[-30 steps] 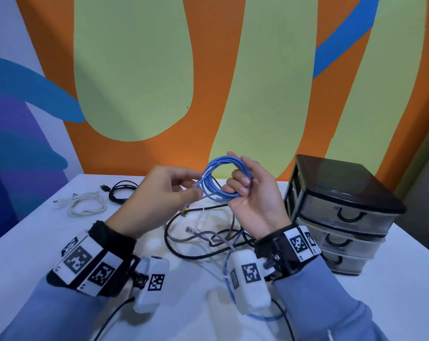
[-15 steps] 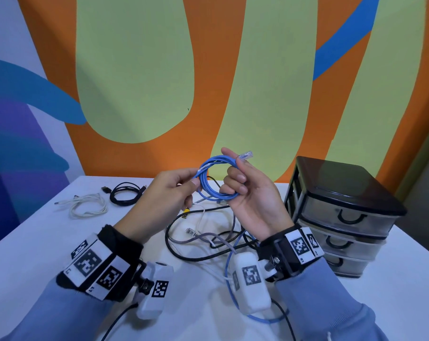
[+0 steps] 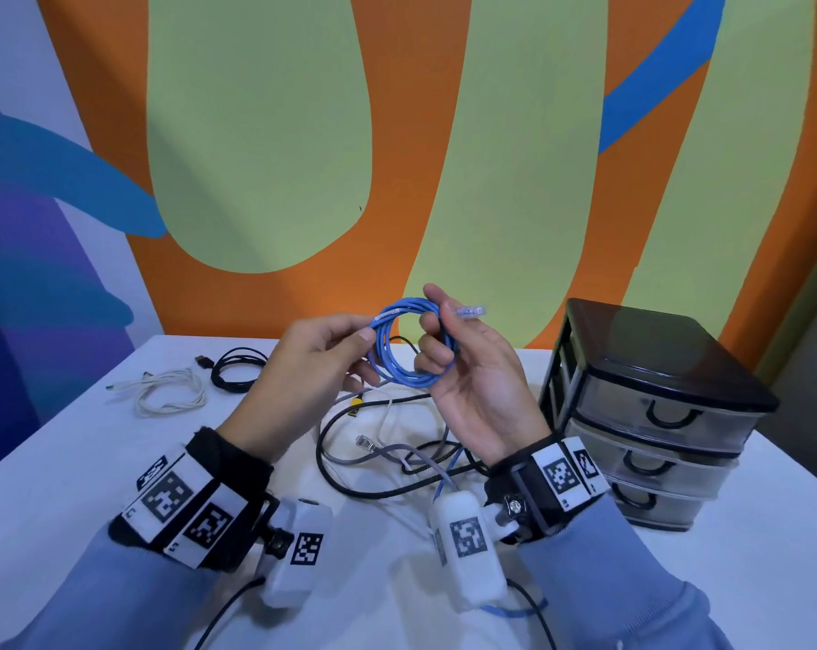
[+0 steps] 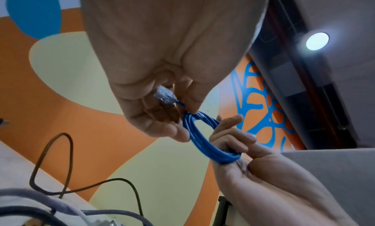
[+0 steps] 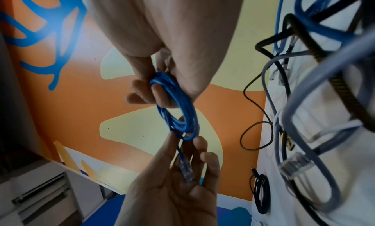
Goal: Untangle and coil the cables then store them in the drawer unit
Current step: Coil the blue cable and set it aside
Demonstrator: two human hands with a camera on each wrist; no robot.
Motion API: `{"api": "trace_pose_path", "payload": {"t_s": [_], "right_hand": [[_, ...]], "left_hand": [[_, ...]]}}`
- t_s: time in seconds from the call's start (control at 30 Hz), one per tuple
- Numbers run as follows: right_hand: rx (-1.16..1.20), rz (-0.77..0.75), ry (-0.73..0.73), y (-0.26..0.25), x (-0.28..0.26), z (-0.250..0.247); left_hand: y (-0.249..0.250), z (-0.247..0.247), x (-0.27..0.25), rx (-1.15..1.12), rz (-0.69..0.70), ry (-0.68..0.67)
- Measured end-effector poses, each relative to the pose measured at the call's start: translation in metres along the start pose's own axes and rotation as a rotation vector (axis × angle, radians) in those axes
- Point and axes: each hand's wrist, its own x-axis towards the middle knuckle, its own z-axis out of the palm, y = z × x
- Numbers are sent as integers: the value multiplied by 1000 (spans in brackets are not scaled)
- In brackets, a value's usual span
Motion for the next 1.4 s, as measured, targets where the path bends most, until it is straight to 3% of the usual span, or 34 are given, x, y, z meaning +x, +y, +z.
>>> {"api": "trace_pose_path", "payload": {"t_s": [0.2,0.33,0.43,0.57,0.93,1.07,1.2,1.4], "right_hand": [[-2,95,-37,4,4,-6],[-71,97,-6,14,3,-3],[-38,37,43,16,3,-1],[41,23,40,13,3,-3],[-39,26,22,12,0,-3],[-37,25,41,14,0,-2],[-25,10,42,13,-1,1],[-51,76,38,9,-2,-1]], "left_hand": [[0,3,-3,-69,83,-19],[0,1,0,-123,88,166],[-6,-2,1,67,114,255],[-9,1,-1,22,103,203],[-6,7,-4,29,192,181],[-2,6,-4,11,174,113],[-3,5,-1,12,157,170],[-4,8,-2,-82,85,84]]}}
